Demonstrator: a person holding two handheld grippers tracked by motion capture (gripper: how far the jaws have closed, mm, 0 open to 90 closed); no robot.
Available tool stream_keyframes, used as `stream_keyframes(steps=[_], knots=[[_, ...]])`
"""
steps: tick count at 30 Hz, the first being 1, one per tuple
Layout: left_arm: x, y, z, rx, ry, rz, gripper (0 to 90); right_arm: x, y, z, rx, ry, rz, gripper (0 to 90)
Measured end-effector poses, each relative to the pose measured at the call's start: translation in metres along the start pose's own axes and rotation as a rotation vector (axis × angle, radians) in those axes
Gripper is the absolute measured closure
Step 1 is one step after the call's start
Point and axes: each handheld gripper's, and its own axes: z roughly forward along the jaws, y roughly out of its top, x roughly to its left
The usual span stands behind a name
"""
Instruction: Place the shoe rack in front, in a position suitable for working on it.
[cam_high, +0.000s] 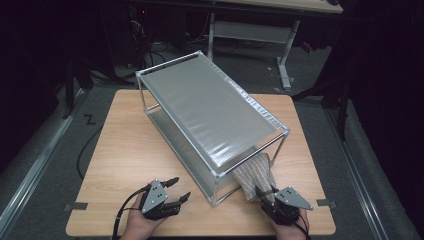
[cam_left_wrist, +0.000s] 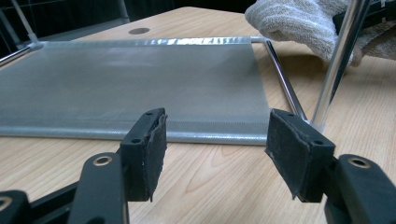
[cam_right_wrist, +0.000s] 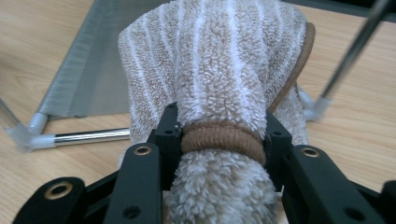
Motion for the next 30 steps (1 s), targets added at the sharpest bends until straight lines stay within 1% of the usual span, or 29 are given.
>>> stream_keyframes(steps=[2, 8, 11, 17, 18, 21, 24, 26, 27, 30], knots=[[-0.001, 0.001, 0.002, 0.002, -0.006, 0.006, 38.3, -0.002, -0.001, -0.003, -0.009, -0.011, 0.005, 60.7], [-0.003, 0.003, 0.008, 0.001, -0.024, 0.005, 37.9, -0.009, -0.003, -0.015, -0.046, -0.074, 0.027, 60.6], [-0.004, 0.004, 0.009, 0.002, -0.027, 0.008, 37.9, -0.014, -0.003, -0.022, -0.074, -0.110, 0.040, 60.6], [-0.004, 0.004, 0.010, 0.001, -0.030, 0.005, 38.0, -0.021, 0.000, -0.033, -0.134, -0.150, 0.061, 60.5], [-0.004, 0.004, 0.010, 0.002, -0.030, 0.007, 38.0, -0.022, 0.001, -0.035, -0.145, -0.163, 0.063, 60.5], [-0.005, 0.004, 0.010, 0.003, -0.030, 0.006, 38.0, -0.023, 0.005, -0.042, -0.180, -0.176, 0.070, 60.5], [-0.006, 0.003, 0.011, 0.003, -0.031, 0.003, 38.1, -0.024, 0.013, -0.050, -0.226, -0.178, 0.077, 60.6], [-0.006, 0.003, 0.011, 0.004, -0.027, 0.002, 38.2, -0.023, 0.017, -0.054, -0.245, -0.176, 0.078, 60.6], [-0.006, 0.003, 0.011, 0.004, -0.026, 0.001, 38.4, -0.022, 0.021, -0.057, -0.263, -0.172, 0.073, 60.5], [-0.007, 0.002, 0.011, 0.004, -0.027, -0.001, 38.4, -0.020, 0.033, -0.062, -0.291, -0.164, 0.059, 60.5]])
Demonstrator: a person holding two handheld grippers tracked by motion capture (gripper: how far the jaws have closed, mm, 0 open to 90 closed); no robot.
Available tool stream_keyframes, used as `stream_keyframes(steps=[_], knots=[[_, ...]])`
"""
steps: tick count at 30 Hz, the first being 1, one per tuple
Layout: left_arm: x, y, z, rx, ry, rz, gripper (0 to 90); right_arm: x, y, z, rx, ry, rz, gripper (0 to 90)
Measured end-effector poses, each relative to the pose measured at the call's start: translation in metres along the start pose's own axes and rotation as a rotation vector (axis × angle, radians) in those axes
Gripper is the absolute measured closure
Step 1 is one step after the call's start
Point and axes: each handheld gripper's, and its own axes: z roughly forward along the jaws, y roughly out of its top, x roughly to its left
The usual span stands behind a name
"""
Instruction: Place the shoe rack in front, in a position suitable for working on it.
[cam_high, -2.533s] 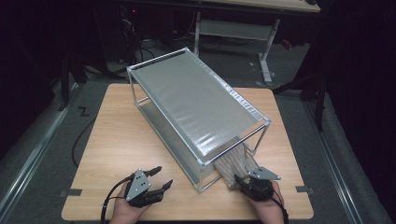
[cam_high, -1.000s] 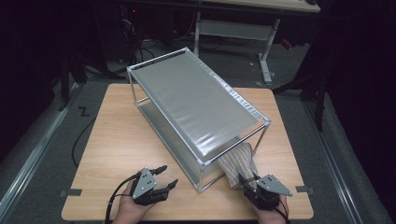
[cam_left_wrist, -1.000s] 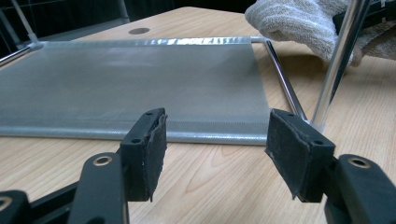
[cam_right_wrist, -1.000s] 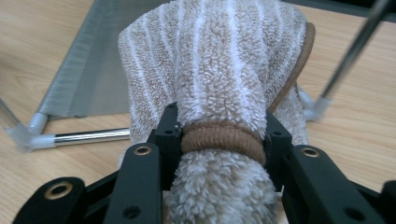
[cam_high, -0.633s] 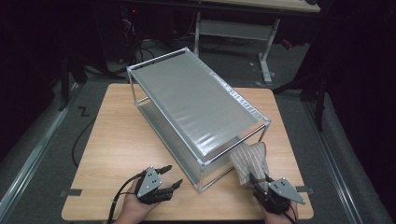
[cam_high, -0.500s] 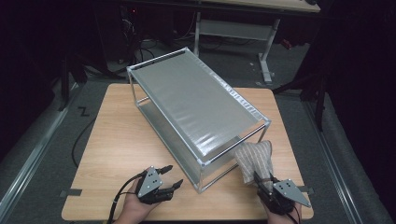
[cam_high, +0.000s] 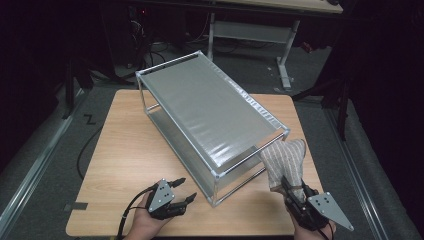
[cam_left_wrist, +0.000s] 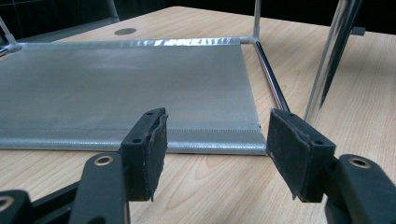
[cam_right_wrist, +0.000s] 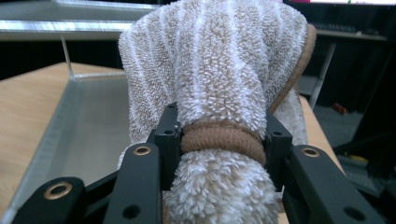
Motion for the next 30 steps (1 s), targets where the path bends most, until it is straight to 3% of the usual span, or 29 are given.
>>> stream_keyframes(steps=[6, 13, 18, 21, 30], knots=[[0.000, -0.003, -0.001, 0.007, -0.003, -0.016, 38.4, 0.005, 0.023, 0.005, -0.037, 0.025, -0.018, 60.4], [0.001, -0.006, -0.010, 0.007, 0.013, -0.046, 38.5, 0.021, 0.048, 0.026, -0.080, 0.091, -0.035, 60.4], [0.002, -0.011, -0.017, 0.008, 0.030, -0.066, 38.4, 0.039, 0.045, 0.037, -0.071, 0.138, -0.070, 60.4], [0.001, -0.014, -0.020, 0.015, 0.030, -0.080, 38.2, 0.046, 0.038, 0.039, -0.073, 0.168, -0.064, 60.4], [0.000, -0.014, -0.026, 0.010, 0.042, -0.084, 38.6, 0.061, 0.031, 0.033, -0.089, 0.251, -0.094, 60.0]])
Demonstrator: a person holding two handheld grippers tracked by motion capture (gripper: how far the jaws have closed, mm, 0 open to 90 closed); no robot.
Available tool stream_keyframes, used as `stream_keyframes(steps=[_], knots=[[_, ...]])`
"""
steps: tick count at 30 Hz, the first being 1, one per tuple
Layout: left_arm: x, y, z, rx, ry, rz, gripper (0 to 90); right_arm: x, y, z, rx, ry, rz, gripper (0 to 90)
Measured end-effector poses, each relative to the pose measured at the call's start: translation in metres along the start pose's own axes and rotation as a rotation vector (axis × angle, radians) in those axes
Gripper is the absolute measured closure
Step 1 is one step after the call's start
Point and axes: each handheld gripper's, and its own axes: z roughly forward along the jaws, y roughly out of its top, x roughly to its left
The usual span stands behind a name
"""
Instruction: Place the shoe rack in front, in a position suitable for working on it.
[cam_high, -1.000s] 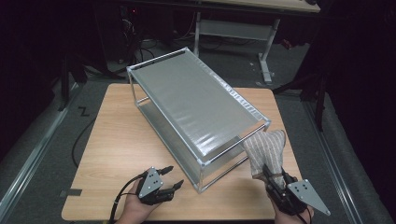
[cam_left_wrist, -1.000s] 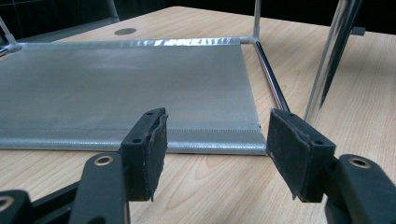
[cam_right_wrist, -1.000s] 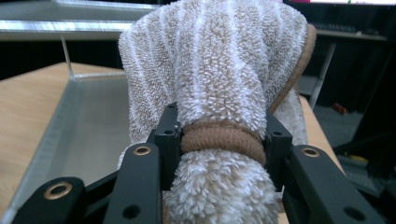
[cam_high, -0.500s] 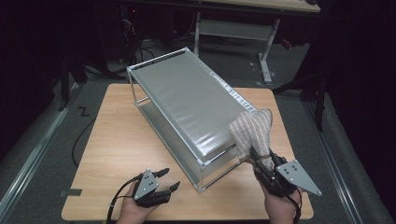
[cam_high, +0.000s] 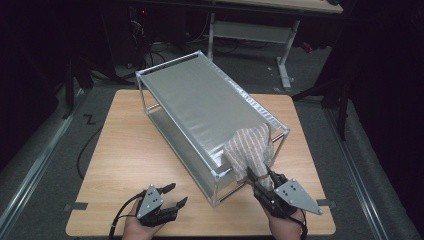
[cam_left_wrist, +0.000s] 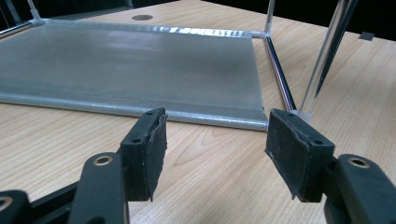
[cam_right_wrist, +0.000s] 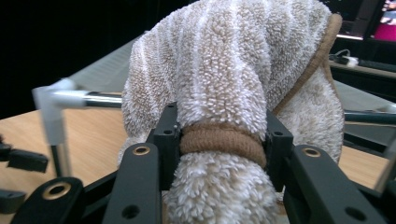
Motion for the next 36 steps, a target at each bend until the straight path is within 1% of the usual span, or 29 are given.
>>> stream_keyframes(steps=[2, 5, 11, 14, 17, 20, 23, 26, 29, 31, 32, 36], knots=[[0.000, 0.000, 0.001, 0.004, -0.004, -0.002, 38.7, 0.005, -0.001, -0.001, -0.001, 0.011, -0.006, 59.9], [-0.001, 0.000, 0.001, 0.007, -0.012, 0.005, 38.5, 0.014, 0.001, -0.003, -0.003, 0.032, -0.021, 59.7], [-0.001, 0.003, 0.002, -0.009, -0.017, 0.010, 38.4, 0.030, 0.004, -0.006, -0.009, 0.076, -0.039, 59.4], [-0.001, 0.003, 0.003, -0.010, -0.021, 0.014, 38.5, 0.035, 0.005, -0.007, -0.014, 0.089, -0.049, 59.2], [-0.001, 0.003, 0.003, -0.012, -0.018, 0.020, 38.5, 0.035, 0.005, -0.007, -0.013, 0.083, -0.052, 59.1], [0.000, 0.003, 0.001, -0.013, -0.012, 0.010, 38.5, 0.031, 0.004, -0.006, -0.013, 0.073, -0.048, 59.0], [0.000, 0.002, -0.002, -0.012, -0.001, 0.010, 38.5, 0.026, 0.004, -0.004, -0.012, 0.057, -0.053, 58.9], [0.001, 0.000, -0.007, -0.008, 0.008, 0.011, 38.5, 0.016, 0.003, -0.001, -0.015, 0.033, -0.033, 58.8], [0.003, -0.003, -0.009, -0.001, 0.013, 0.004, 38.4, 0.005, 0.002, 0.001, -0.018, 0.009, -0.030, 58.8], [0.003, -0.004, -0.011, 0.001, 0.016, -0.001, 38.3, -0.002, 0.002, 0.003, -0.020, -0.004, -0.012, 58.8], [0.003, -0.005, -0.013, 0.007, 0.021, 0.007, 38.3, -0.004, 0.002, 0.004, -0.021, -0.013, -0.008, 58.8], [0.004, -0.007, -0.019, 0.005, 0.040, -0.001, 38.3, -0.021, 0.002, 0.007, -0.024, -0.048, 0.010, 58.7]])
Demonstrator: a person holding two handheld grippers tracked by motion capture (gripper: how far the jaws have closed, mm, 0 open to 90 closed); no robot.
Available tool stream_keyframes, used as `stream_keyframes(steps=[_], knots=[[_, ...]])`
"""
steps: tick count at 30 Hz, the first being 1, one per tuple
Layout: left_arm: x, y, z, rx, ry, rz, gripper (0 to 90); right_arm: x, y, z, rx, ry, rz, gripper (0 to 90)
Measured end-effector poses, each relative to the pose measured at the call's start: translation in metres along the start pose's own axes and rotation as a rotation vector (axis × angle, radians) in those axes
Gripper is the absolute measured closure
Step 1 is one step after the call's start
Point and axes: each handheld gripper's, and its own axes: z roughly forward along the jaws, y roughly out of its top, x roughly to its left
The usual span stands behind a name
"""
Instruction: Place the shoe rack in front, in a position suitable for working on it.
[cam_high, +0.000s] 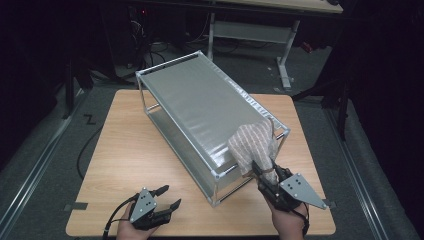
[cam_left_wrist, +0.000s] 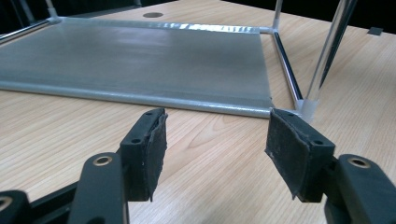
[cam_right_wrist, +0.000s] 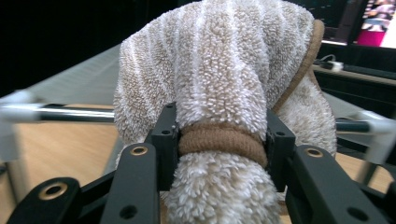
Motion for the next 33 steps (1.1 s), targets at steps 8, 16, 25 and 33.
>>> stream_keyframes(steps=[8, 16, 25, 33], knots=[[0.003, -0.004, -0.010, -0.004, 0.030, -0.012, 38.3, -0.028, -0.003, 0.006, 0.007, -0.080, 0.026, 58.8], [0.005, -0.005, -0.014, -0.007, 0.040, -0.014, 38.3, -0.058, -0.010, 0.007, 0.026, -0.179, 0.063, 59.1], [0.004, -0.004, -0.011, -0.003, 0.035, -0.009, 38.4, -0.077, -0.022, 0.004, 0.045, -0.228, 0.110, 59.2], [0.004, -0.002, -0.009, -0.011, 0.026, -0.006, 38.4, -0.063, -0.019, 0.004, 0.042, -0.198, 0.081, 59.3]])
